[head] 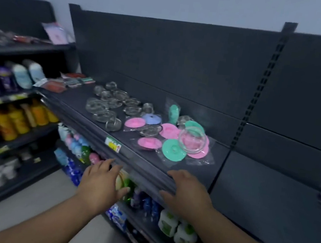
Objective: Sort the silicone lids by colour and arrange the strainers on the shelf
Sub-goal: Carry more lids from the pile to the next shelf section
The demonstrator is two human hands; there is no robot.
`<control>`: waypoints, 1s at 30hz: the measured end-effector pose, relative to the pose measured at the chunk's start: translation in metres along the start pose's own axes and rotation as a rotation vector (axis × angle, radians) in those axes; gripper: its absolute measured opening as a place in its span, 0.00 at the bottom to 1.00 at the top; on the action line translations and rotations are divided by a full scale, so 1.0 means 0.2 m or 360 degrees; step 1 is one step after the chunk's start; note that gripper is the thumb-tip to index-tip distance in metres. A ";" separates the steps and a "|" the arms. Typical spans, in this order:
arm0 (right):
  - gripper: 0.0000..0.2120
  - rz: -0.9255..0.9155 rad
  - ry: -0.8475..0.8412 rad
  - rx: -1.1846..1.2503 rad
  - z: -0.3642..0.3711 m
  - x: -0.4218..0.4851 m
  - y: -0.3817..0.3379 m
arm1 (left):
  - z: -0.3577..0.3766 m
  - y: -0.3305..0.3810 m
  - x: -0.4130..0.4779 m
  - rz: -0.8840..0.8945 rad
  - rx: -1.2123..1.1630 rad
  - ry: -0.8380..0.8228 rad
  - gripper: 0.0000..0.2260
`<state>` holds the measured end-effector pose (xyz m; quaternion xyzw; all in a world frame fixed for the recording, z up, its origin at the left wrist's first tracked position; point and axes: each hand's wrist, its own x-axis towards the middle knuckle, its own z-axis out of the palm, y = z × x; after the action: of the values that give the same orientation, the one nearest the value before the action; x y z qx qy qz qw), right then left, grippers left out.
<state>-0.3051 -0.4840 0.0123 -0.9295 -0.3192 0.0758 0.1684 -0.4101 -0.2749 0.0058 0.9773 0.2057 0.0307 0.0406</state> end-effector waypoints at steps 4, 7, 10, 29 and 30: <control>0.34 -0.0125 -0.0021 -0.0103 0.08 0.21 -0.14 | 0.05 -0.21 0.06 -0.0109 0.0012 -0.0053 0.33; 0.34 -0.0154 -0.0005 -0.0131 0.11 0.40 -0.15 | 0.08 -0.30 0.20 -0.0147 0.0007 -0.0061 0.34; 0.34 -0.0132 0.0022 -0.0082 0.11 0.63 -0.13 | 0.08 -0.33 0.43 -0.0164 0.0022 -0.0008 0.32; 0.26 0.0336 0.0187 0.0085 0.08 1.84 -0.08 | 0.05 -0.51 1.93 0.0450 -0.0181 -0.0041 0.38; 0.26 0.0427 0.0188 0.0104 0.08 1.88 -0.10 | 0.06 -0.53 2.00 0.0555 -0.0169 -0.0118 0.41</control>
<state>-0.0250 -0.2317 -0.0087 -0.9607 -0.1789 0.0531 0.2054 -0.0858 -0.0161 0.0011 0.9951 0.0297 0.0120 0.0937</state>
